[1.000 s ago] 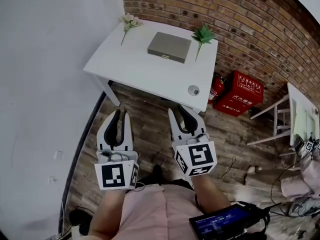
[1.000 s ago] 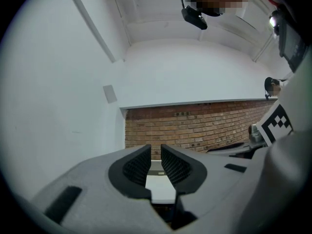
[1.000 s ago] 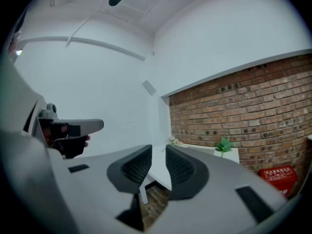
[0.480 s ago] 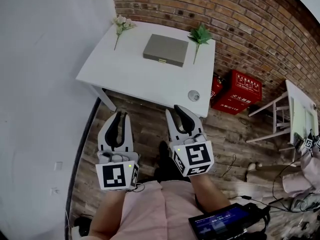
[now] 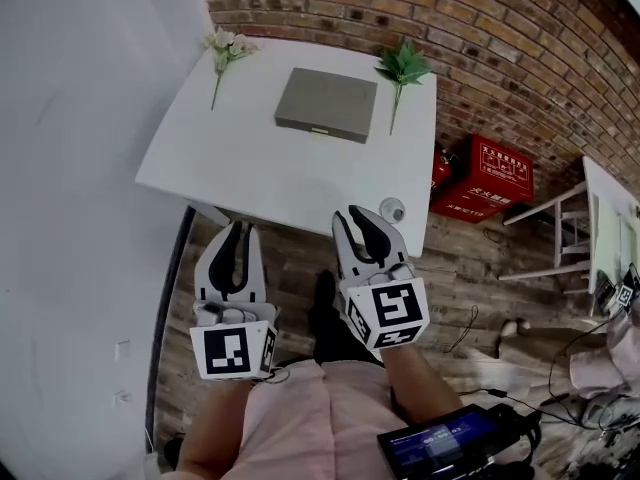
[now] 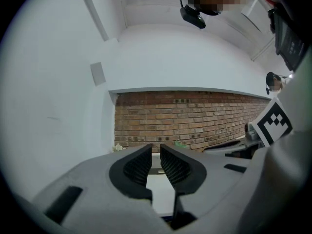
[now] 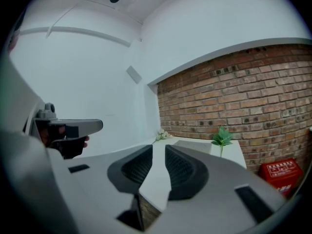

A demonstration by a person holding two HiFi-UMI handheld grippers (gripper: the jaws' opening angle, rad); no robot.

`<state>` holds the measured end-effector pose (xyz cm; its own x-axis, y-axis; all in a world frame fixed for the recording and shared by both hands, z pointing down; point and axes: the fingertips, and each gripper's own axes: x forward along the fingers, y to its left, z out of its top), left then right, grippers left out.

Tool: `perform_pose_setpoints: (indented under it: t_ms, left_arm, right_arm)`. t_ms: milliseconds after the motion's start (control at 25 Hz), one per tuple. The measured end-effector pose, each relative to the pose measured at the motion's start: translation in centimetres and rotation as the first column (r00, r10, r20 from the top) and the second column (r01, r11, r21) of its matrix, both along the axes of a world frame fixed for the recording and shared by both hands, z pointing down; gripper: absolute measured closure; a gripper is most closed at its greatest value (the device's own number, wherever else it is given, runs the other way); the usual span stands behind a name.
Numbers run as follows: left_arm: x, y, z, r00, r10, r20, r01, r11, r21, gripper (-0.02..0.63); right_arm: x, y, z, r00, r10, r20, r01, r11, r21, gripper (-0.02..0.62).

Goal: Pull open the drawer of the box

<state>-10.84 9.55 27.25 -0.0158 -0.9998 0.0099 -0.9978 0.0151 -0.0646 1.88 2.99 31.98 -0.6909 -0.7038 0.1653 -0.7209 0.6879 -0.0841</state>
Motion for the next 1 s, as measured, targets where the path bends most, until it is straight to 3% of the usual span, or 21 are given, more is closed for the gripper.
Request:
perform_pose_setpoints:
  t_ms: [480, 1000]
  left_arm:
    - [-1.6, -14.7, 0.8, 0.997, 0.078, 0.006, -0.077, 0.996, -0.036, 0.554]
    - [-4.6, -21.6, -2.3, 0.994, 0.111, 0.021, -0.111, 0.994, 0.018, 0.555]
  right_arm:
    - [-2.0, -13.5, 1.6, 0.999, 0.052, 0.011, -0.051, 0.997, -0.059, 0.511]
    - [-5.2, -20.6, -2.3, 0.996, 0.082, 0.027, -0.082, 0.997, 0.005, 0.512]
